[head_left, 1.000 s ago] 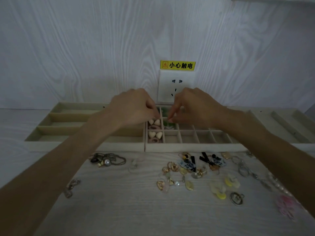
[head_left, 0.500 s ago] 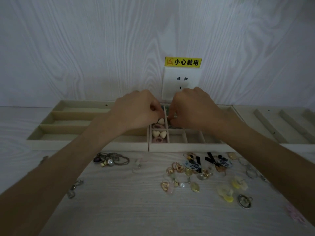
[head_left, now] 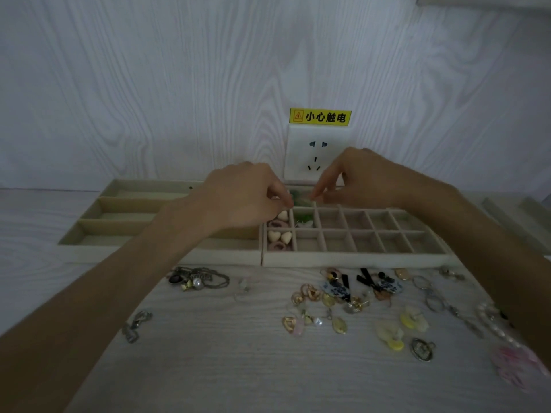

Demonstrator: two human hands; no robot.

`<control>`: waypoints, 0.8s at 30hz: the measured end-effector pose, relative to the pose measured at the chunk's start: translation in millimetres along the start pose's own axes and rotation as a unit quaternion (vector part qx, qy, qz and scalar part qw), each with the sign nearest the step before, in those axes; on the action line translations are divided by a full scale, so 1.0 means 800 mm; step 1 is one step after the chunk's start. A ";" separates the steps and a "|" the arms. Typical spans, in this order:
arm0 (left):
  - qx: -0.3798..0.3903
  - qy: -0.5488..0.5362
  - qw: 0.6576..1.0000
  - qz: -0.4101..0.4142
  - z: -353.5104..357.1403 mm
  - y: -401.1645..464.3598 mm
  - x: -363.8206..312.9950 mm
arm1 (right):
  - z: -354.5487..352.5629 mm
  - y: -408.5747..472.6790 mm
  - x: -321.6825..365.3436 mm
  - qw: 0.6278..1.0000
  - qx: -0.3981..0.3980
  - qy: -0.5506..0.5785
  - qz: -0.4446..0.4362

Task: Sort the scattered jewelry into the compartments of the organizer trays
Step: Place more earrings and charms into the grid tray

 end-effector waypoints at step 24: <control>-0.021 0.093 0.995 0.041 0.019 0.010 -0.022 | 0.023 -0.008 0.025 0.976 -0.029 -0.208 -0.049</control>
Point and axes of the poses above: each hand's wrist, its own y-axis towards the middle knuckle, its own z-axis out of the palm, x = y × z, the point moved 8 cm from there along y, towards the middle knuckle, and after that the axes turned 4 degrees about -y, right-handed, at the moved point
